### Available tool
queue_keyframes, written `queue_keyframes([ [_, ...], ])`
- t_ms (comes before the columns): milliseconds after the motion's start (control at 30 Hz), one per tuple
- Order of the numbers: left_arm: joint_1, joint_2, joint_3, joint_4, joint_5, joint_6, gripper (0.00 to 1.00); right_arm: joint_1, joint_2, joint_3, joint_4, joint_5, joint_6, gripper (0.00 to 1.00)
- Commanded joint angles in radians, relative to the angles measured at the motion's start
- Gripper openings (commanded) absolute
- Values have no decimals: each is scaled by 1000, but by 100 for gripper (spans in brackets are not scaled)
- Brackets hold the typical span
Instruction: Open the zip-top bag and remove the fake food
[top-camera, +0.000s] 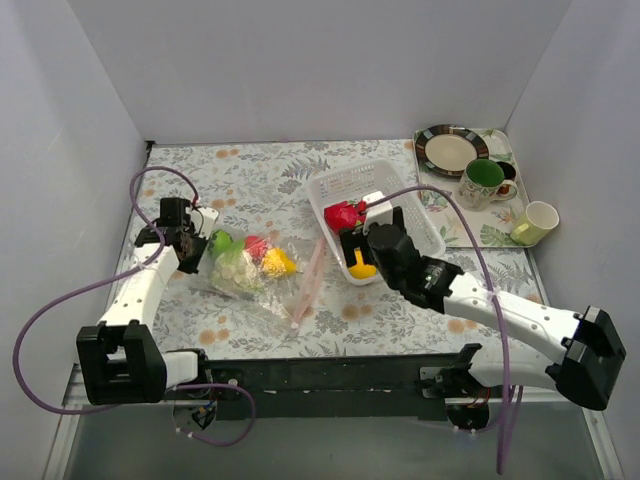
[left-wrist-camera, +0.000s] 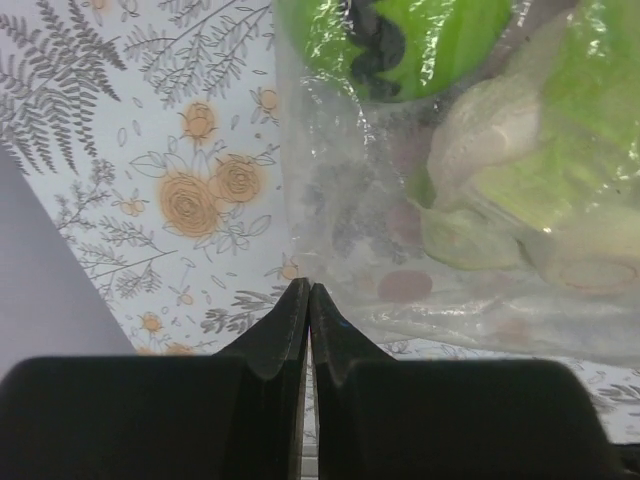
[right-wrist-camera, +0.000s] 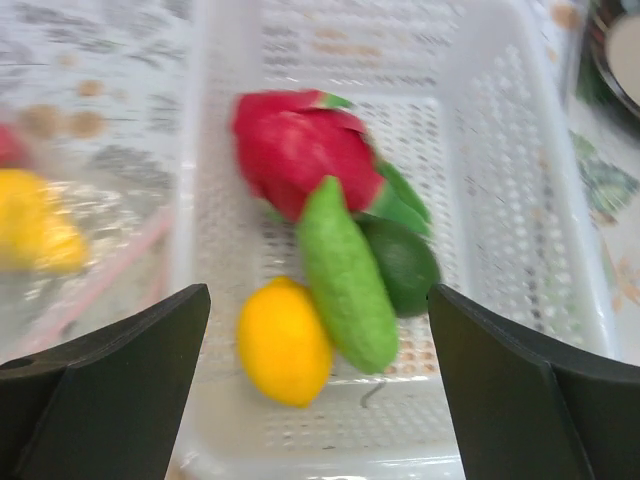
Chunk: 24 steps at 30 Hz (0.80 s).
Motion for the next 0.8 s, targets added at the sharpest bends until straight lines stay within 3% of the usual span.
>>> queue_keyframes([
  [0,0,20,-65,192,-151,53,0,160,-43,-68,181,-99,-133,97],
  [133,0,117,-105,325,-217,68,0,239,0,-126,226,-147,-129,80],
  [200,0,184,-87,338,-221,58,0,274,32,-132,241,-176,-124,69],
  [333,-10,252,-38,329,-212,21,0,311,80,-135,298,-259,-122,59],
  [500,-45,251,-33,324,-211,9,0,340,161,-105,368,-326,-115,39],
  [767,-49,218,-65,319,-209,24,0,389,324,-45,413,-388,-84,32],
])
